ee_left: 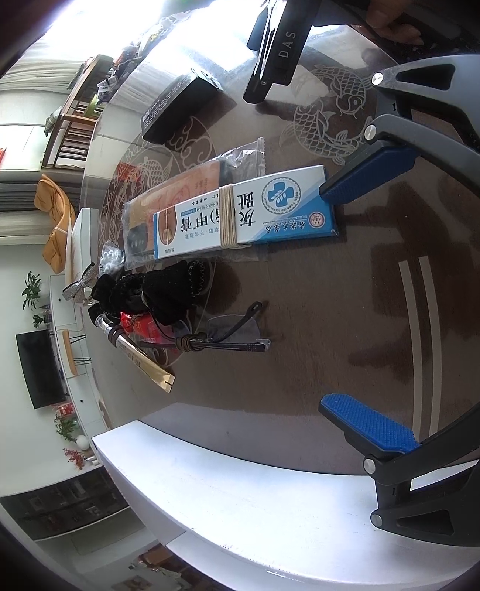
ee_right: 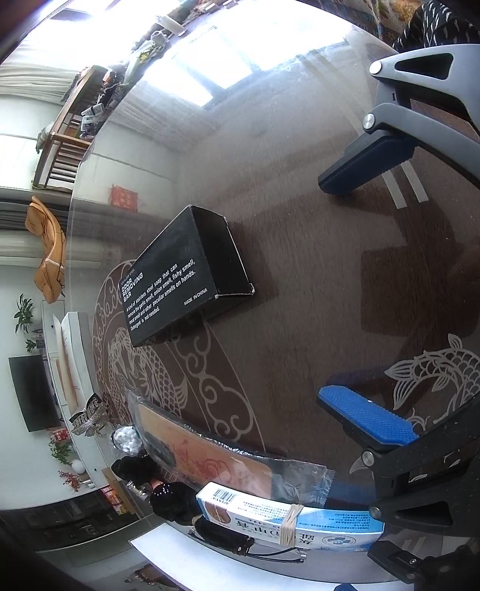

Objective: Organize objects
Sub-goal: 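Move the left tool toward the blue-and-white nail cream box, then close the left tool on the blue-and-white nail cream box, then lift the nail cream box with the left tool while the right tool approaches the black box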

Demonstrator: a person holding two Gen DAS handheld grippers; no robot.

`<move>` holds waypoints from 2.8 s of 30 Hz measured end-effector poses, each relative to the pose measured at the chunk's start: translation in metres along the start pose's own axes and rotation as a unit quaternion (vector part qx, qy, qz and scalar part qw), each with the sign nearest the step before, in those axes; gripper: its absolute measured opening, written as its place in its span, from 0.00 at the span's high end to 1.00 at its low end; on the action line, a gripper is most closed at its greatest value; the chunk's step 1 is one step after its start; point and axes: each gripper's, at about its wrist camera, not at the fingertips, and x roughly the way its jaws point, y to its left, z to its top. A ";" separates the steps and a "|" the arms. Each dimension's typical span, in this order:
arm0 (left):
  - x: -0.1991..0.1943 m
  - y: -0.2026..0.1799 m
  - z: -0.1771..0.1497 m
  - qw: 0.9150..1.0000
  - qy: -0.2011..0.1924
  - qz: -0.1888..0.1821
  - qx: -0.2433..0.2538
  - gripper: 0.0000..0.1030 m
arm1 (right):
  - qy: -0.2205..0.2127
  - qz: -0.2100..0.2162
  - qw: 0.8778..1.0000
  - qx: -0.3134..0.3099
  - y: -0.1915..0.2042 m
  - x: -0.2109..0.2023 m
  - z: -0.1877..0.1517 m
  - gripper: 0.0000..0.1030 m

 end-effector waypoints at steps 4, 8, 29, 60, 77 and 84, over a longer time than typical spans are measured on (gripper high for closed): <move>0.002 0.003 0.002 1.000 0.006 -0.010 -0.010 0.00 | 0.000 0.000 1.000 0.000 0.000 0.000 0.000 0.00; -0.002 -0.006 0.014 0.999 -0.006 -0.031 -0.005 0.00 | 0.000 0.000 1.000 0.000 0.000 0.000 0.000 0.00; 0.065 -0.053 0.065 0.994 0.072 -0.068 0.043 0.00 | -0.001 -0.005 1.000 0.009 -0.003 0.000 0.001 0.00; 0.039 0.050 0.028 0.993 0.050 -0.018 -0.105 0.58 | -0.003 -0.005 1.000 0.010 -0.003 0.001 0.001 0.00; 0.039 0.011 0.027 0.999 0.031 -0.007 -0.043 0.28 | -0.004 -0.005 1.000 0.010 -0.004 0.001 0.001 0.00; 0.058 0.028 0.031 0.997 0.029 0.002 -0.075 0.00 | -0.005 -0.006 1.000 0.009 -0.003 0.001 0.001 0.00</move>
